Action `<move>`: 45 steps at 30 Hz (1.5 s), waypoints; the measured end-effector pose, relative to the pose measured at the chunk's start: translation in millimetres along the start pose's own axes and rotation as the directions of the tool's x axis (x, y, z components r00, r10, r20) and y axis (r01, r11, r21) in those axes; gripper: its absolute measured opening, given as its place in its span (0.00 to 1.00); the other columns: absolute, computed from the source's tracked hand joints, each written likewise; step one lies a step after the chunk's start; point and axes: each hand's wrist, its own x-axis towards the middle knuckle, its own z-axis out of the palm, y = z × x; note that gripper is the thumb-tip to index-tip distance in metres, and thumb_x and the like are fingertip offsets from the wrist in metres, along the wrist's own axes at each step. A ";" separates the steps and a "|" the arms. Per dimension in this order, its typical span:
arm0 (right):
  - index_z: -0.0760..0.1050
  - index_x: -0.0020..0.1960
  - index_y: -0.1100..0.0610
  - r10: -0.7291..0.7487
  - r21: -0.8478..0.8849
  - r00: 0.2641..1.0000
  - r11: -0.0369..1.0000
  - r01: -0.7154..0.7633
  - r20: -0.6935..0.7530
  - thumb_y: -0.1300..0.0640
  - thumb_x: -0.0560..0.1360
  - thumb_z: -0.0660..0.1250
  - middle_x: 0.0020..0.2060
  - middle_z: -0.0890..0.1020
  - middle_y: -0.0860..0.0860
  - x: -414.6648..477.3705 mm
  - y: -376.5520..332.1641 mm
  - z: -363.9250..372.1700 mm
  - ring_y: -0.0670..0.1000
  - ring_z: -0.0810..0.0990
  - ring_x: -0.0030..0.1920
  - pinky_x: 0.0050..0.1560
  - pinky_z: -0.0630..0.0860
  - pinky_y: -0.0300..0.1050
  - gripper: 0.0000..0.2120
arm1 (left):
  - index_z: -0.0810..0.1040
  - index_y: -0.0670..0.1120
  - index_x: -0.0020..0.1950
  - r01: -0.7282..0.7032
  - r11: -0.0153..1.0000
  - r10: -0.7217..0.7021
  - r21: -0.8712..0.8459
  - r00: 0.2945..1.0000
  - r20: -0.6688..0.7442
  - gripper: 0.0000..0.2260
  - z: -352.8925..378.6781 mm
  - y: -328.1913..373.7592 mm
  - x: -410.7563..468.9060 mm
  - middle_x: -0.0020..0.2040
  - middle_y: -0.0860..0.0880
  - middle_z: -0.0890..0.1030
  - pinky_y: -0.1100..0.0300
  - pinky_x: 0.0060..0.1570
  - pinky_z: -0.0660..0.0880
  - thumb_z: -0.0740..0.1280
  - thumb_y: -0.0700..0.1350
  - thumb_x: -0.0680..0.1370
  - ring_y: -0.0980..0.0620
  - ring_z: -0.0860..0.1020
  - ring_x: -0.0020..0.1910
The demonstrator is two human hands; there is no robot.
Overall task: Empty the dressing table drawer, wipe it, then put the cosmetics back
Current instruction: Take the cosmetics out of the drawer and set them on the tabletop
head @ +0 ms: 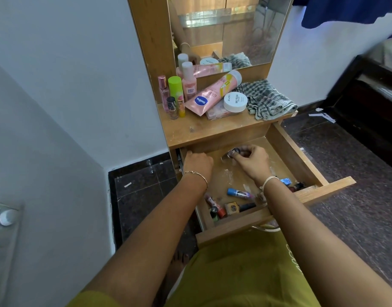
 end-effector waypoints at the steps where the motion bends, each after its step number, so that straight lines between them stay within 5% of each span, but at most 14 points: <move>1: 0.82 0.48 0.55 -0.010 0.020 1.000 1.000 0.010 -0.002 0.55 0.72 0.73 0.39 0.85 0.51 -0.6 -0.6 -0.4 0.47 0.82 0.40 0.39 0.76 0.33 0.06 | 0.77 0.45 0.56 -0.004 0.999 0.003 -0.042 1.000 -0.014 0.11 -0.8 -0.4 -1.8 0.53 0.45 0.81 0.54 0.56 0.70 0.58 0.36 0.79 0.45 0.79 0.54; 4: 0.81 0.52 0.58 -0.059 0.078 0.998 0.995 0.059 0.003 0.59 0.75 0.70 0.41 0.83 0.53 -5.1 -4.3 -1.6 0.43 0.78 0.35 0.31 0.70 0.25 0.07 | 0.79 0.43 0.53 0.013 0.984 -0.022 -0.177 0.999 -0.049 0.09 -1.2 -5.3 -9.0 0.52 0.43 0.81 0.53 0.50 0.74 0.61 0.34 0.78 0.43 0.80 0.52; 7: 0.79 0.51 0.55 -0.130 0.097 0.991 0.987 0.128 0.011 0.58 0.76 0.69 0.40 0.84 0.57 -7.4 -8.4 -2.5 0.52 0.82 0.39 0.38 0.75 0.31 0.04 | 0.78 0.44 0.52 0.073 0.905 -0.116 -0.420 0.990 -0.078 0.06 1.3 -11.4 -14.3 0.51 0.43 0.81 0.52 0.50 0.77 0.65 0.38 0.77 0.43 0.80 0.50; 12: 0.78 0.52 0.54 -0.247 0.064 0.969 0.967 0.246 0.008 0.56 0.76 0.68 0.46 0.83 0.53 -10.3 -27.5 -11.6 0.50 0.81 0.45 0.45 0.75 0.35 0.05 | 0.82 0.47 0.47 0.064 0.487 -0.340 -0.871 0.932 -0.122 0.05 -4.0 -35.4 -26.7 0.45 0.52 0.82 0.65 0.42 0.73 0.71 0.43 0.72 0.55 0.78 0.44; 15: 0.78 0.54 0.56 -0.334 0.035 0.942 0.942 0.334 -0.019 0.57 0.77 0.68 0.48 0.82 0.53 -7.9 -46.0 -16.3 0.50 0.79 0.48 0.48 0.75 0.40 0.07 | 0.82 0.47 0.44 0.019 0.302 -0.408 -0.953 0.906 -0.111 0.06 -22.1 -59.8 -37.1 0.40 0.54 0.82 0.69 0.38 0.73 0.74 0.43 0.69 0.59 0.79 0.39; 18: 0.77 0.56 0.57 -0.440 -0.052 0.898 0.897 0.439 0.003 0.59 0.76 0.68 0.50 0.80 0.54 1.1 -69.0 -15.1 0.51 0.78 0.49 0.51 0.76 0.45 0.09 | 0.81 0.48 0.43 -0.016 0.221 -0.463 -0.975 0.878 -0.119 0.07 -43.8 -85.1 -38.7 0.39 0.54 0.82 0.66 0.41 0.76 0.76 0.43 0.68 0.59 0.79 0.39; 23: 0.77 0.60 0.54 -0.591 -0.213 0.801 0.773 0.597 0.100 0.60 0.76 0.66 0.52 0.81 0.51 16.0 -111.6 -4.6 0.50 0.78 0.50 0.53 0.76 0.49 0.13 | 0.79 0.47 0.45 -0.067 0.302 -0.494 -0.951 0.842 -0.216 0.05 -66.3 -116.7 -22.7 0.42 0.49 0.84 0.65 0.44 0.76 0.73 0.42 0.71 0.54 0.82 0.42; 30: 0.78 0.58 0.53 -0.638 -0.364 0.747 0.662 0.655 0.187 0.59 0.73 0.67 0.52 0.83 0.51 29.0 -137.8 18.1 0.56 0.78 0.54 0.54 0.74 0.55 0.14 | 0.79 0.49 0.45 -0.011 0.570 -0.398 -0.822 0.871 -0.288 0.05 -67.3 -127.3 9.5 0.43 0.50 0.82 0.56 0.49 0.78 0.73 0.43 0.73 0.52 0.79 0.44; 45: 0.77 0.60 0.50 -0.622 -0.533 0.751 0.568 0.627 0.221 0.55 0.75 0.67 0.57 0.76 0.53 41.9 -140.4 31.2 0.57 0.72 0.59 0.55 0.66 0.52 0.14 | 0.81 0.44 0.49 -0.041 0.524 -0.500 -0.851 0.793 -0.346 0.09 -59.0 -118.2 24.3 0.46 0.48 0.83 0.64 0.45 0.74 0.74 0.45 0.72 0.53 0.79 0.43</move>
